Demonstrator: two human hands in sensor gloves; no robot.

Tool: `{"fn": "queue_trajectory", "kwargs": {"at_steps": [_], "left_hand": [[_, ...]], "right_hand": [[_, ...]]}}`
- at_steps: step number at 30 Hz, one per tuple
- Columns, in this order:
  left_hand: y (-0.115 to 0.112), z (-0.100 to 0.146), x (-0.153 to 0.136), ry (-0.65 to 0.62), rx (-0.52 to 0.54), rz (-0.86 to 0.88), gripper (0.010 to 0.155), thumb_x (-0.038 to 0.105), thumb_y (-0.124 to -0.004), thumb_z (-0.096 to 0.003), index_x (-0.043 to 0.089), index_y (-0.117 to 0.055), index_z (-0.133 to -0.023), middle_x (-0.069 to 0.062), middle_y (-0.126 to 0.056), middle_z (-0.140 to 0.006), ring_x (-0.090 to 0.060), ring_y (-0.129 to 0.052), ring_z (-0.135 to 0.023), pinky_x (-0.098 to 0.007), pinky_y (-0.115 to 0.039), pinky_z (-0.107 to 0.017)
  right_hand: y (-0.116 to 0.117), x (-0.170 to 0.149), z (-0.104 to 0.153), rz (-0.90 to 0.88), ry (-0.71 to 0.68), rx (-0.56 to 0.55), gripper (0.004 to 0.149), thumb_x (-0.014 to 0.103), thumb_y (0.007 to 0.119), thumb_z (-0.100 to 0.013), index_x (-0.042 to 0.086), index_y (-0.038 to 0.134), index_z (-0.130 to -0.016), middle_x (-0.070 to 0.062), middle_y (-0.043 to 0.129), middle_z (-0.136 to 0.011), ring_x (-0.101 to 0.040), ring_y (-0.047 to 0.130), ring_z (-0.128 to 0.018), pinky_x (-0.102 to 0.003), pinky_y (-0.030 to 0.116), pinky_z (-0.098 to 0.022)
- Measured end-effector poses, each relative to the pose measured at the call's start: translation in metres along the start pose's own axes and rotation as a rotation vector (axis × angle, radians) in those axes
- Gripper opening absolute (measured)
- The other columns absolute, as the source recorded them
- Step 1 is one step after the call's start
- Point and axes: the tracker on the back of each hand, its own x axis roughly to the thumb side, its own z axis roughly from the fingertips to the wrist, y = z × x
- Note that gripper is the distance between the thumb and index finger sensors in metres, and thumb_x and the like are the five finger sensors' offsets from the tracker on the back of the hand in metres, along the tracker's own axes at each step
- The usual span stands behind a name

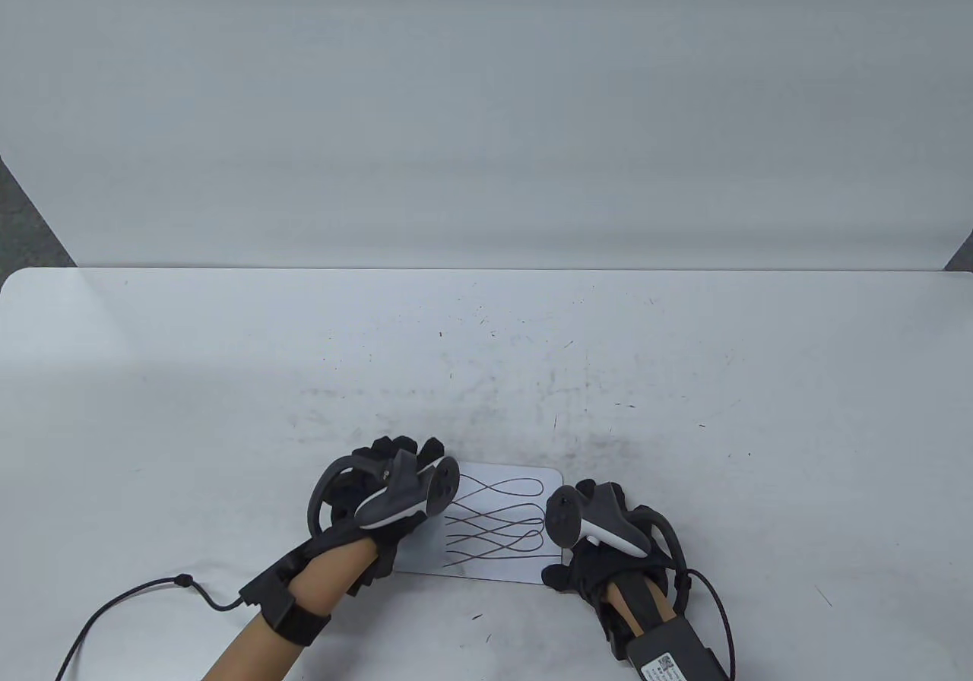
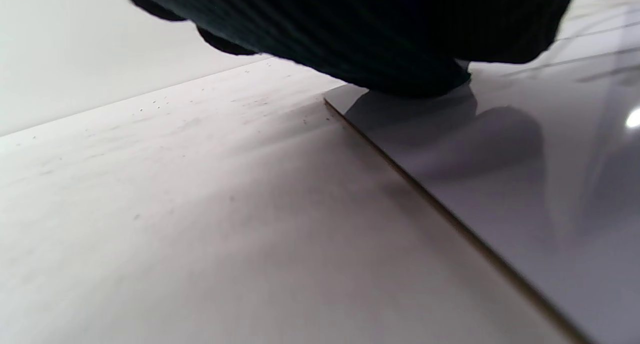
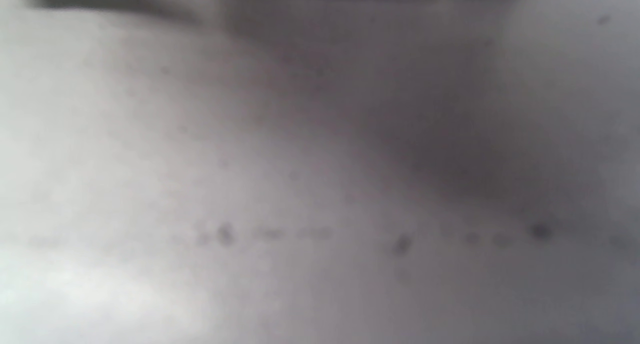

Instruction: Wipe the whiteboard with a whiteboard eraser

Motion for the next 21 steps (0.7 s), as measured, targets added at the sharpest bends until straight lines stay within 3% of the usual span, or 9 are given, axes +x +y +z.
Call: {"fn": "queue_trajectory", "kwargs": {"at_steps": [4,15,21], "left_hand": [[0.001,0.0,0.001,-0.016,0.012,-0.017,0.077,0.056,-0.079,-0.0405,0.038,-0.056,-0.112,-0.014,-0.062,-0.107,-0.038,-0.07,-0.086,-0.055,-0.062,-0.059],[-0.007,0.089,0.035,-0.267,0.105,-0.157,0.078,0.057,-0.078,-0.0405,0.035,-0.057,-0.112,-0.016,-0.064,-0.106,-0.039,-0.072,-0.084,-0.055,-0.064,-0.057],[-0.01,0.105,0.043,-0.323,0.116,-0.098,0.078,0.057,-0.078,-0.0403,0.035,-0.057,-0.112,-0.016,-0.064,-0.106,-0.039,-0.072,-0.083,-0.055,-0.064,-0.056]], "right_hand": [[0.0,0.0,0.0,0.0,0.003,0.001,0.088,0.061,0.059,-0.022,0.035,0.008,-0.09,-0.009,0.003,-0.105,-0.045,0.01,-0.097,-0.073,0.024,-0.066],[0.0,0.0,0.0,0.003,0.003,0.0,0.088,0.061,0.059,-0.022,0.035,0.008,-0.09,-0.009,0.003,-0.105,-0.045,0.011,-0.097,-0.073,0.025,-0.066],[0.0,0.001,0.0,0.005,0.004,-0.002,0.088,0.061,0.059,-0.022,0.035,0.008,-0.09,-0.009,0.003,-0.105,-0.045,0.011,-0.097,-0.073,0.025,-0.066]]}}
